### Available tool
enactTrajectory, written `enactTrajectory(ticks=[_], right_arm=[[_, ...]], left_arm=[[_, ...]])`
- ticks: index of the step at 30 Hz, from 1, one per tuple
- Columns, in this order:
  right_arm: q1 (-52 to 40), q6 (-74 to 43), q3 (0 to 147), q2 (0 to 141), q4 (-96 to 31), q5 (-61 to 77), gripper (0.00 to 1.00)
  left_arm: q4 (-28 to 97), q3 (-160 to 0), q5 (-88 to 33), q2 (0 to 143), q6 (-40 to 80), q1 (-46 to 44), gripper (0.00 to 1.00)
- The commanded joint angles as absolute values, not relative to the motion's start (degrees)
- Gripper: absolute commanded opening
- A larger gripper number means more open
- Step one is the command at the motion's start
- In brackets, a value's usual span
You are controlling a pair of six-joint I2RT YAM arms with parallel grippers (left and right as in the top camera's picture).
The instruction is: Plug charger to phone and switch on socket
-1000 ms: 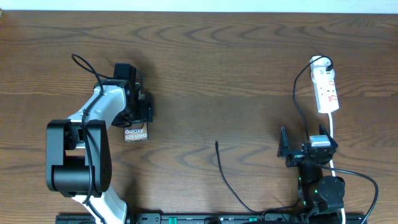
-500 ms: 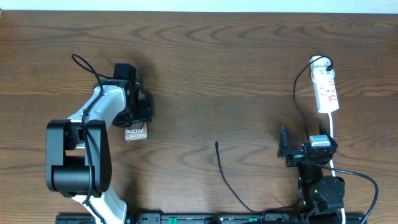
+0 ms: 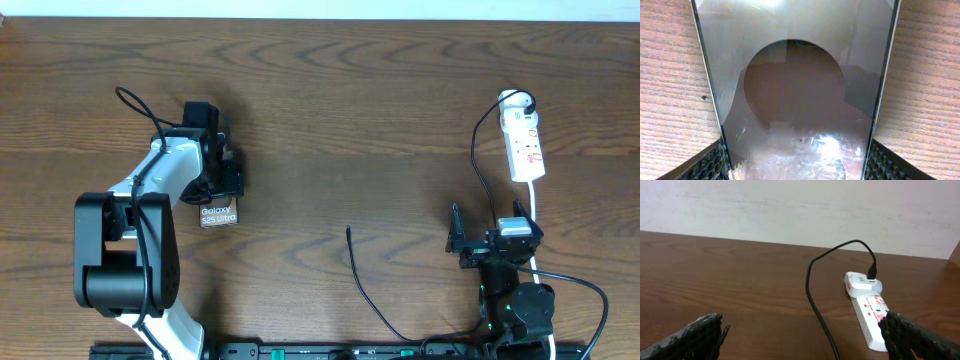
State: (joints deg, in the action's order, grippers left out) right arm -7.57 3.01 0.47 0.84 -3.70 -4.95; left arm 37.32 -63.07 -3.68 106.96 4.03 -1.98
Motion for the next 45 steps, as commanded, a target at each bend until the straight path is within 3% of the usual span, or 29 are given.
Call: enactTrajectory(ticks=[1, 7, 15, 25, 45], right_arm=[[-7.1, 3.5, 0.3, 0.5, -3.9, -5.3, 0.99], [-7.1, 3.5, 0.3, 0.5, -3.9, -5.3, 0.99], [-7.1, 3.5, 0.3, 0.5, -3.9, -5.3, 0.99], [-7.0, 3.5, 0.3, 0.5, -3.9, -5.2, 0.99], [-7.1, 3.5, 0.3, 0.5, -3.9, -5.3, 0.99]], left_arm=[[36.8, -60.1, -9.9, 111.2, 3.6, -2.2, 0.61], [36.8, -60.1, -9.9, 111.2, 3.6, -2.2, 0.55], [36.8, -60.1, -9.9, 111.2, 3.6, -2.2, 0.39], [36.8, -60.1, -9.9, 111.2, 3.7, -2.2, 0.08], [36.8, -60.4, -9.9, 108.7, 3.7, -2.2, 0.07]])
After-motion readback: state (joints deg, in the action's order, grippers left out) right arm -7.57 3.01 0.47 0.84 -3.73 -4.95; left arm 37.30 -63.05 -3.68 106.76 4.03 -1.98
